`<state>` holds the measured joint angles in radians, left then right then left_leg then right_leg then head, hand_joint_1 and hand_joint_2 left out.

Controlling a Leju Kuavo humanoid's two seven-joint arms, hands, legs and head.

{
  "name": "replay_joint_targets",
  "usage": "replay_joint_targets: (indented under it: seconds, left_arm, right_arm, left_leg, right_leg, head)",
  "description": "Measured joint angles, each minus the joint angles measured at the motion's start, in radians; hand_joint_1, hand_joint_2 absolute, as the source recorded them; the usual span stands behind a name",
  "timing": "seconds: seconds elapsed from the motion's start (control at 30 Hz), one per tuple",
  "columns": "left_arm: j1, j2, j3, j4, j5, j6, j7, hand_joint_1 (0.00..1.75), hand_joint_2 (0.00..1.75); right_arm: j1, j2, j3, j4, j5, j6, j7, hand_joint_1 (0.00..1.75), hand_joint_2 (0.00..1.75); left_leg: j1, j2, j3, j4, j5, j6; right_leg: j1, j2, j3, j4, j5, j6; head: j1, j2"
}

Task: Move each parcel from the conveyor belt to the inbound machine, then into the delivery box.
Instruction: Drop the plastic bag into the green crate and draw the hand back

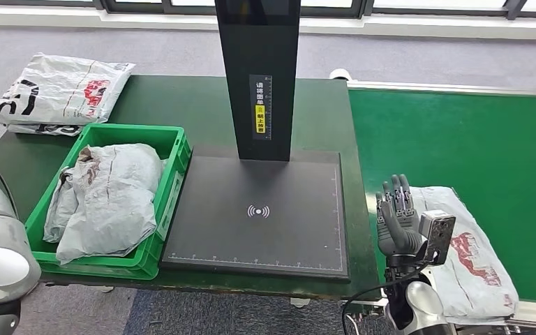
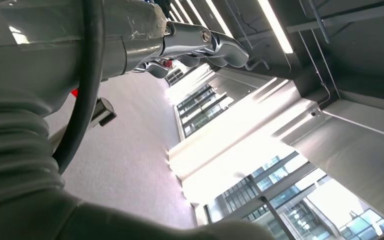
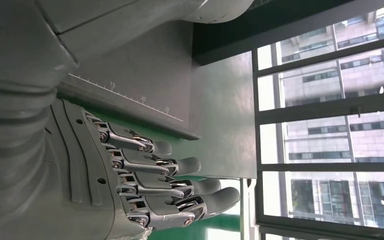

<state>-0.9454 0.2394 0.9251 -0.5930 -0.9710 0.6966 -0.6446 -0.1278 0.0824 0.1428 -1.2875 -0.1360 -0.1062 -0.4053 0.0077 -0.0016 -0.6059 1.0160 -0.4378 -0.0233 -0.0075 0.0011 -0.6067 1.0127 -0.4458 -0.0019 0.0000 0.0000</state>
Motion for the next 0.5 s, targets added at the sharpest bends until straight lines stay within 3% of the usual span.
replay_joint_targets:
  seconds: [0.1,0.23,0.37,0.5]
  left_arm:
    - [-0.008,-0.016,-0.003,0.018,0.049,-0.028,-0.007,0.0,1.75]
    - [0.021,-0.078,-0.085,0.026,0.27,-0.188,0.008,0.0,1.75]
    - [0.147,-0.181,-0.312,-0.072,0.557,-0.333,0.049,0.0,1.75]
    - [0.279,-0.27,-0.611,-0.199,0.759,-0.356,0.08,0.0,1.75]
  right_arm:
    - [0.001,0.0,0.004,0.001,0.0,-0.008,-0.004,0.0,1.75]
    - [0.009,0.0,0.006,-0.001,0.011,-0.028,-0.015,0.0,1.75]
    - [0.014,0.001,0.019,-0.01,0.072,-0.073,-0.044,0.0,1.75]
    - [-0.014,0.006,0.06,-0.009,0.143,-0.142,-0.053,0.0,1.75]
  left_leg:
    - [0.0,0.001,0.0,0.0,0.0,0.0]
    - [-0.001,-0.003,0.001,0.0,0.0,0.0]
    - [-0.002,-0.003,0.0,0.0,0.0,0.0]
    - [-0.002,-0.003,-0.001,0.001,-0.001,0.001]
  right_leg:
    - [0.0,0.001,-0.001,0.0,0.0,0.0]
    - [-0.001,-0.002,0.001,0.0,0.0,0.0]
    - [-0.003,-0.003,0.002,0.0,0.0,0.001]
    - [-0.004,-0.003,0.001,0.0,0.001,0.001]
  head:
    - [0.0,0.0]
    - [0.0,0.0]
    - [0.0,0.0]
    - [0.0,0.0]
